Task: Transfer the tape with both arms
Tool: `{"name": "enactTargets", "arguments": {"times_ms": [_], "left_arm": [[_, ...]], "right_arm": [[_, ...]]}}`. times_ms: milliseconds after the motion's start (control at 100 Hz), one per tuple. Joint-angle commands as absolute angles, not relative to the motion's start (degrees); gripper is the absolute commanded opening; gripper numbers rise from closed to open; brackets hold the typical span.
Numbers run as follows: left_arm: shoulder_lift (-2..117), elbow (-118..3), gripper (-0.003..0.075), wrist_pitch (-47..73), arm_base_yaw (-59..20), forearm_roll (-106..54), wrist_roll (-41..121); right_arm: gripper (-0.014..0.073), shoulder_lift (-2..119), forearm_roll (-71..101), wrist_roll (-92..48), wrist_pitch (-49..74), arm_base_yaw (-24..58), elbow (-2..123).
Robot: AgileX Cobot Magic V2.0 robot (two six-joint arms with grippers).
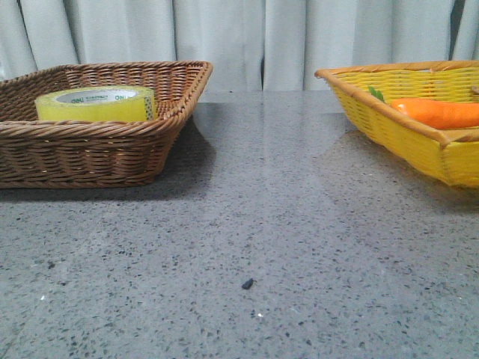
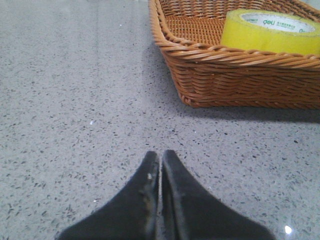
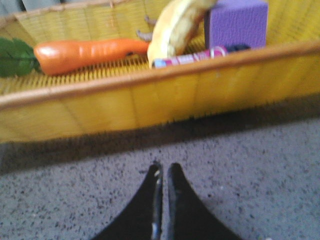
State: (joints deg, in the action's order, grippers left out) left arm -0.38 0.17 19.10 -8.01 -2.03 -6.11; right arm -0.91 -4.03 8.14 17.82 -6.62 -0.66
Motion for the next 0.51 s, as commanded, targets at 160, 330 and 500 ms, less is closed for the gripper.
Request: {"name": "enactTargets", "arguments": {"times_ms": [160,330,500], "left_arm": [[-2.06,0.75,-0.0021,16.58,-8.04,-2.13,-6.71],[-2.06,0.75,-0.0021,16.58,-8.04,-2.13,-6.71],[-2.06,0.75,-0.0021,16.58,-8.04,-2.13,-6.71]], "right_arm": [[-0.0074,-1.76,-4.14,7.86,15.19,-6.94,-1.80],[-0.0074,-1.76,-4.14,7.86,17.63,-6.94,-1.80],[-0.0074,-1.76,-4.14,7.86,17.63,-6.94,-1.80]]}}
